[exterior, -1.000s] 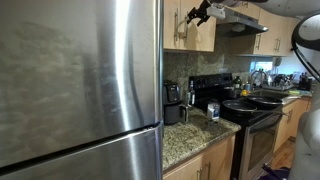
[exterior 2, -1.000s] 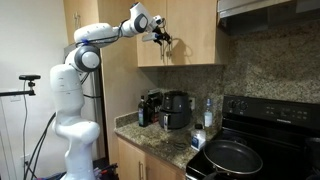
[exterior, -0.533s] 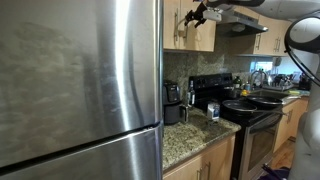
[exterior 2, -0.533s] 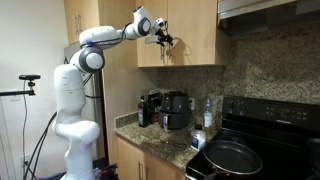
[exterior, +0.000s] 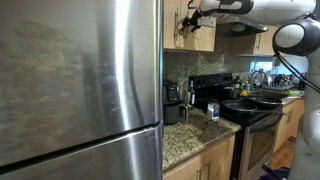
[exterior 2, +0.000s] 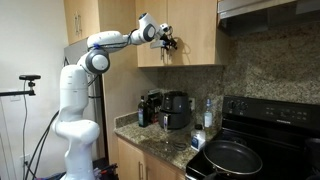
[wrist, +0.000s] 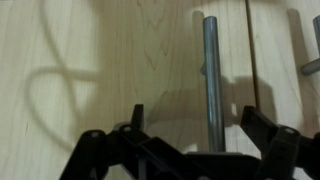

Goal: Open the air fryer and the right-sided cabinet door

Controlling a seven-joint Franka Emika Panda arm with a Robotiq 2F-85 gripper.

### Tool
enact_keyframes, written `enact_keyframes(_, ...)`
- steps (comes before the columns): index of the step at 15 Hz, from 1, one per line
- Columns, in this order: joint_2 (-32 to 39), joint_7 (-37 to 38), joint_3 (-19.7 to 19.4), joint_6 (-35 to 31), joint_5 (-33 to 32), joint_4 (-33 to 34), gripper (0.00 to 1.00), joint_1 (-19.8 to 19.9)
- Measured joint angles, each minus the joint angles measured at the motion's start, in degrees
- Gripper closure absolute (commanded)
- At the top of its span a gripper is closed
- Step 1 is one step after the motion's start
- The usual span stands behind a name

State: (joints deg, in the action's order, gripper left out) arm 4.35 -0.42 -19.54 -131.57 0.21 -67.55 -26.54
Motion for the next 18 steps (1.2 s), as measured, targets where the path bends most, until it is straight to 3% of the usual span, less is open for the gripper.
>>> enact_keyframes(8, -1.1, -4.8, 0.0, 0.1, 0.7, 0.1, 0.98, -0.5)
enact_keyframes(14, -1.3, -0.2, 0.2, 0.4, -1.4, 0.0, 1.0, -1.4)
enact_keyframes(18, -1.5, 15.1, 0.1, 1.8, -16.9, 0.0, 1.0, -4.7)
